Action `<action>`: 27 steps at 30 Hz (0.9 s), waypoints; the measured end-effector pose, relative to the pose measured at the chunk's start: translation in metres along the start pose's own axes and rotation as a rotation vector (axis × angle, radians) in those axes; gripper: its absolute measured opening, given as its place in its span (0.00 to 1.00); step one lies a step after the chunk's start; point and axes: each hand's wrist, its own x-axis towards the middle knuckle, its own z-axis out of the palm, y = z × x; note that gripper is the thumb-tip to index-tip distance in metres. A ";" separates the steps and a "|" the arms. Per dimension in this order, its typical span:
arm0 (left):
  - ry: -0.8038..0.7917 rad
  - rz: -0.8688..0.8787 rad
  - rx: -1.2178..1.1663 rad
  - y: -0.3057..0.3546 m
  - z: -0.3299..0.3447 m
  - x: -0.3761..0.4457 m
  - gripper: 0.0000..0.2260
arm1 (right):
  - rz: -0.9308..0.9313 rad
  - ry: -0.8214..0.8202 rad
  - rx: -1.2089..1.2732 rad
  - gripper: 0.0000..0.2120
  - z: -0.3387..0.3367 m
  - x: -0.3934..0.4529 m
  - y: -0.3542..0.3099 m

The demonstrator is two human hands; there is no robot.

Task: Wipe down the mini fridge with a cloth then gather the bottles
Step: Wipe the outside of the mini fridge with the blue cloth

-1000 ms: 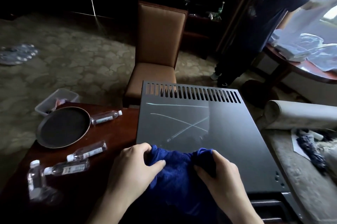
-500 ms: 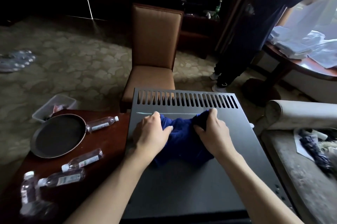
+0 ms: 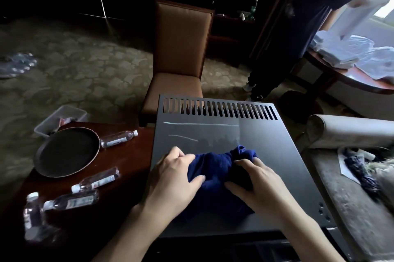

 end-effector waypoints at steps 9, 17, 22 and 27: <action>0.046 -0.053 0.042 0.021 0.018 0.062 0.12 | 0.022 0.210 0.121 0.15 0.006 0.059 0.009; 0.056 -0.115 0.097 0.040 0.034 0.179 0.10 | 0.082 0.240 0.200 0.18 -0.015 0.185 0.039; 0.027 -0.113 0.147 0.036 0.035 0.200 0.10 | 0.101 0.253 0.180 0.18 -0.012 0.199 0.038; -0.003 -0.123 0.057 0.031 0.027 0.155 0.15 | 0.076 0.202 0.201 0.18 -0.009 0.151 0.033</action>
